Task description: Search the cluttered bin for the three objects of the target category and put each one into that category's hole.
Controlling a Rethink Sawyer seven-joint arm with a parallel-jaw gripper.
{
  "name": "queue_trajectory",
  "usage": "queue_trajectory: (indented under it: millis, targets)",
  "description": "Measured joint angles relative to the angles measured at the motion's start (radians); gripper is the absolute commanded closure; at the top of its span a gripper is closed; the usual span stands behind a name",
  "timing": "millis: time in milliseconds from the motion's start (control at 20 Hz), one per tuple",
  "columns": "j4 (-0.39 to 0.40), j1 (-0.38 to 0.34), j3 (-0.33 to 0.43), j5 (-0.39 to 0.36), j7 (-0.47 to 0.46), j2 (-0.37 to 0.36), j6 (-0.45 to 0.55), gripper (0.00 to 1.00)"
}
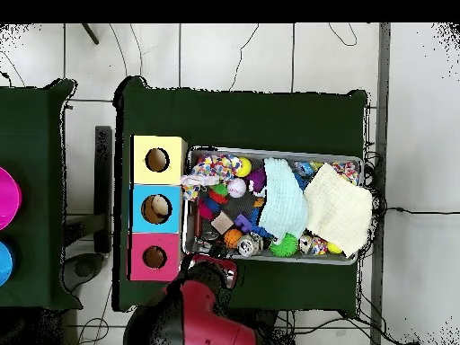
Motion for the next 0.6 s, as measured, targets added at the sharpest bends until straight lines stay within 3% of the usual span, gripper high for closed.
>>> queue_trajectory:
  millis: [300,500,600]
  targets:
    - [0.110,0.031,-0.001,-0.017,0.000,-0.004,-0.044,1.00]
    - [0.131,0.123,-0.040,-0.027,0.000,-0.014,-0.014,1.00]
    - [0.131,0.131,-0.041,-0.027,0.000,-0.016,-0.006,1.00]
